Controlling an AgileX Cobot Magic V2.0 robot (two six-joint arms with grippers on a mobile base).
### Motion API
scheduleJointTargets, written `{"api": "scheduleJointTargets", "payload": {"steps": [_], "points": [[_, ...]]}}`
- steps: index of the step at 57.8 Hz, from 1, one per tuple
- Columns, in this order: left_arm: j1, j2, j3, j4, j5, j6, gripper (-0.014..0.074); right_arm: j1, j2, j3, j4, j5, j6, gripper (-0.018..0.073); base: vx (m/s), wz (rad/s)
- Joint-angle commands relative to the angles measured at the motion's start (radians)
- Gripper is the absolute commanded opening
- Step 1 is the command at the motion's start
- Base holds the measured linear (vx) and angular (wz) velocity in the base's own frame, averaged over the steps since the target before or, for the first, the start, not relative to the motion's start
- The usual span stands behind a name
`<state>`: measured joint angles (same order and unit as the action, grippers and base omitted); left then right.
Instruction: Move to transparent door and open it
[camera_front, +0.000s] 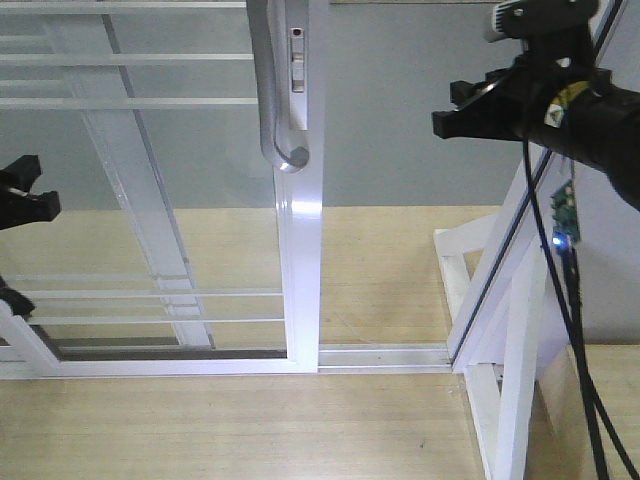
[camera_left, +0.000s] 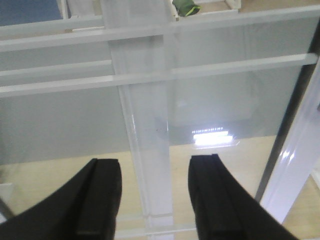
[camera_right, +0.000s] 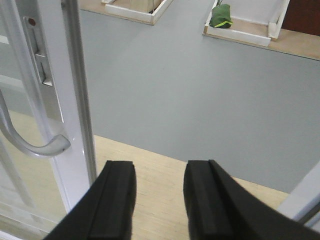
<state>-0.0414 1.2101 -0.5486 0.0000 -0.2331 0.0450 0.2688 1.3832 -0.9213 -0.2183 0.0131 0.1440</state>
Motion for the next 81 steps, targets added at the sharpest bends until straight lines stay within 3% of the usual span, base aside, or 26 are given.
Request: {"api": "scheduleJointTargets", "payload": {"steps": [1,7,21,37,58,73,81], "points": [[-0.031,0.054,-0.062,0.010,-0.163,-0.045,0.0472,-0.005,-0.131,0.039,-0.009,-0.022,-0.021,0.0333,0.00,0.00],[-0.063,0.109,-0.121,0.059,-0.182,-0.054,0.0491,-0.005,-0.228,0.092,-0.006,0.061,-0.017,0.0333,0.00,0.00],[-0.090,0.184,-0.274,0.055,-0.198,-0.062,0.0491,-0.005,-0.416,0.170,-0.007,0.217,0.007,0.0333,0.00,0.00],[-0.131,0.317,-0.459,0.101,-0.198,-0.063,0.0491,-0.005,-0.483,0.192,-0.010,0.252,0.006,0.0333,0.00,0.00],[-0.131,0.525,-0.682,0.100,-0.198,-0.107,0.0490,-0.005,-0.483,0.192,-0.015,0.288,0.005,0.0333,0.00,0.00],[-0.128,0.563,-0.712,0.096,-0.192,-0.061,0.0379,-0.005,-0.483,0.192,-0.038,0.318,0.004,0.0333,0.00,0.00],[-0.106,0.563,-0.712,-0.024,-0.183,-0.018,0.0298,-0.005,-0.483,0.192,-0.069,0.318,0.004,0.0333,0.00,0.00]]}}
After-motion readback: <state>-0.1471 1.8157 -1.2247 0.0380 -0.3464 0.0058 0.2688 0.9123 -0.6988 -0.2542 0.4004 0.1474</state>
